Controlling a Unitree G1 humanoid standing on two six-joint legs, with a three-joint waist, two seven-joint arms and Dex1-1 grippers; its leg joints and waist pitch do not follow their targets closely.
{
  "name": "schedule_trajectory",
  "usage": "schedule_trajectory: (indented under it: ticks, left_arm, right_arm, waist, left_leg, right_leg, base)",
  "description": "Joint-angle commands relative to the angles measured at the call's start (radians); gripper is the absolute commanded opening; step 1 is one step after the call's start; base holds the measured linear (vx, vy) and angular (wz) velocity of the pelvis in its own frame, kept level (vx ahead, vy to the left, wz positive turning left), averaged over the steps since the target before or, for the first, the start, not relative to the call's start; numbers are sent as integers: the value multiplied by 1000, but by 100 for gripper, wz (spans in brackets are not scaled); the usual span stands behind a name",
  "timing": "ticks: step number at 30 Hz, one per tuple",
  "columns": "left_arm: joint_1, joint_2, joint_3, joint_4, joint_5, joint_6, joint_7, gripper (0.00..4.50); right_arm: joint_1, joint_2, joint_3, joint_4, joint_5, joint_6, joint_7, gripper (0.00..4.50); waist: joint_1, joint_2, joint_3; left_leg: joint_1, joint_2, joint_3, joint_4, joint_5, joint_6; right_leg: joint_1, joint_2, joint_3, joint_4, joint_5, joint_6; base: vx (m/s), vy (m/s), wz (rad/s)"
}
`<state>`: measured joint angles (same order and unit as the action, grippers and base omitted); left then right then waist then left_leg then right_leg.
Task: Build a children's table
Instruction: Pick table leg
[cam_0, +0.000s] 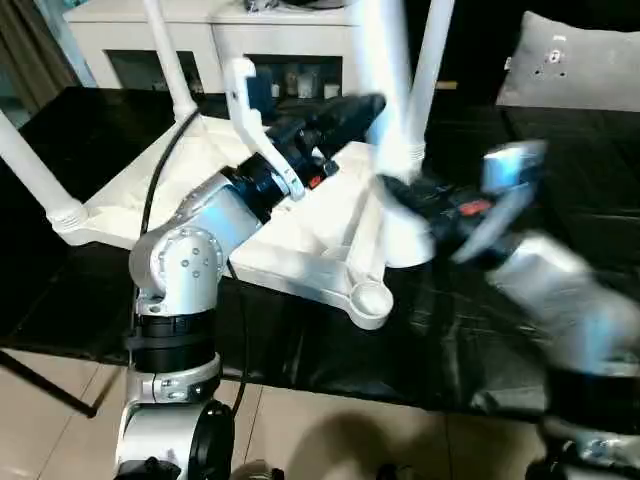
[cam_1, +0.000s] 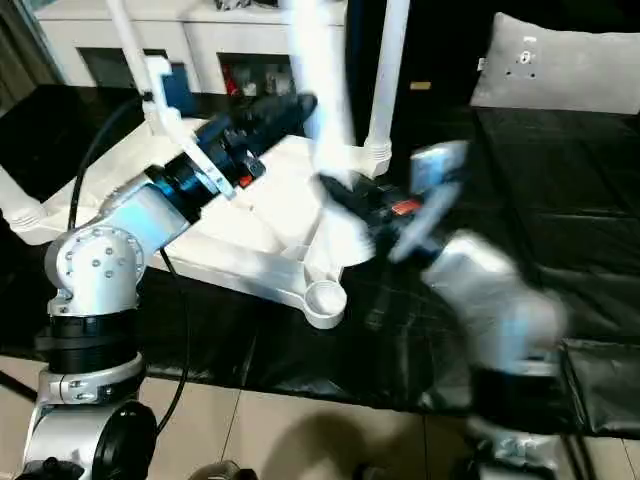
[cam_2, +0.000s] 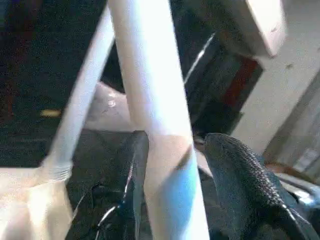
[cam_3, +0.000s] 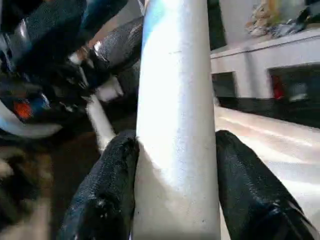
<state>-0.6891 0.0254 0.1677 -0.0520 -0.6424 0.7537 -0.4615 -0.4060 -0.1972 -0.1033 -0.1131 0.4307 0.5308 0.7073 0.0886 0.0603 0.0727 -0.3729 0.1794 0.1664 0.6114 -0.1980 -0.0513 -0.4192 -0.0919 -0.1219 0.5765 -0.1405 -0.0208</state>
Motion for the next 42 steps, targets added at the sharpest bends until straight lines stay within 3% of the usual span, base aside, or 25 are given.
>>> schedule_trajectory:
  ticks: [1,2,4,7,9,10,11,12,18,22,26,27,31,33,42]
  left_arm:
    - [23,28,-80,22,76,-41,-5,251]
    - [23,28,-80,22,76,-41,-5,251]
    - [45,66,-136,40,174,-138,-25,251]
    - [71,83,-163,43,213,-212,-69,251]
    - [80,82,-160,44,207,-214,-74,251]
    - [91,82,-163,43,194,-214,-83,257]
    - [96,79,-163,43,188,-217,-85,288]
    - [98,76,-161,42,183,-216,-87,288]
    - [137,-10,-123,40,68,-178,-96,339]
    - [150,-22,-132,44,71,-198,-104,381]
    - [161,-17,-154,43,91,-223,-120,385]
    - [162,-18,-153,44,93,-224,-120,360]
    - [163,-24,-147,55,104,-240,-109,352]
    - [163,-24,-147,59,108,-250,-111,319]
    - [167,-6,-163,80,146,-297,-113,262]
  right_arm:
    - [15,30,61,-7,-47,-97,-5,188]
    - [15,30,61,-7,-47,-97,-5,188]
    - [42,15,128,24,-164,-240,-35,188]
    - [66,16,156,72,-241,-363,-67,188]
    - [81,33,151,88,-252,-402,-86,188]
    - [100,35,171,108,-285,-462,-97,188]
    - [107,36,181,117,-298,-484,-96,188]
    - [108,36,183,120,-303,-490,-98,188]
    - [107,59,205,184,-350,-612,-141,188]
    - [99,63,211,213,-364,-648,-150,188]
    - [98,65,229,234,-375,-678,-148,188]
    - [98,65,233,238,-376,-683,-147,188]
    - [98,65,239,248,-383,-702,-146,188]
    - [97,65,242,253,-384,-709,-145,188]
    - [90,63,255,265,-384,-725,-148,188]
  waist:
    - [-1,-23,-86]
    - [-4,-22,-86]
    - [-4,-22,-85]
    - [-8,-22,-83]
    - [-11,-19,-81]
    - [-12,-20,-80]
    - [-14,-19,-78]
    - [-15,-19,-80]
    - [-28,-19,-76]
    - [-35,-20,-77]
    - [-38,-19,-77]
    - [-39,-20,-78]
    - [-41,-21,-77]
    - [-40,-21,-77]
    - [-41,-21,-77]
  left_leg:
    - [-1,30,-9,-65,-71,65]
    - [-2,31,-10,-65,-70,73]
    - [-1,34,-12,-66,-70,75]
    - [-1,32,-9,-68,-96,63]
    - [1,33,-8,-68,-113,63]
    - [0,35,-10,-70,-121,67]
    - [1,35,-9,-71,-134,67]
    - [2,35,-9,-70,-136,67]
    - [0,35,-8,-71,-164,80]
    - [-2,34,-9,-70,-158,91]
    - [-3,37,-11,-71,-152,100]
    - [-3,37,-10,-70,-151,101]
    - [-2,36,-9,-70,-154,106]
    - [-3,37,-10,-70,-153,104]
    - [-2,38,-10,-71,-152,107]
  right_leg:
    - [64,-53,46,-76,-377,-57]
    - [67,-51,46,-72,-362,-62]
    - [64,-53,47,-73,-353,-67]
    - [66,-57,49,-75,-378,-64]
    - [65,-56,50,-75,-388,-71]
    - [66,-56,50,-75,-383,-78]
    - [64,-56,50,-77,-390,-83]
    - [65,-56,49,-76,-389,-87]
    - [68,-55,49,-79,-397,-112]
    - [70,-53,49,-78,-394,-107]
    - [69,-53,51,-74,-372,-117]
    - [70,-53,51,-74,-366,-120]
    - [70,-53,52,-73,-360,-126]
    - [71,-54,52,-72,-359,-128]
    - [71,-53,53,-70,-346,-134]
  base:
    - [0,0,0]
    - [0,0,0]
    - [0,0,0]
    - [0,0,0]
    - [0,0,0]
    - [0,0,0]
    - [0,0,0]
    - [0,0,0]
    - [0,0,0]
    - [0,0,0]
    - [0,0,0]
    - [0,0,0]
    - [0,0,0]
    - [0,0,0]
    - [0,0,0]
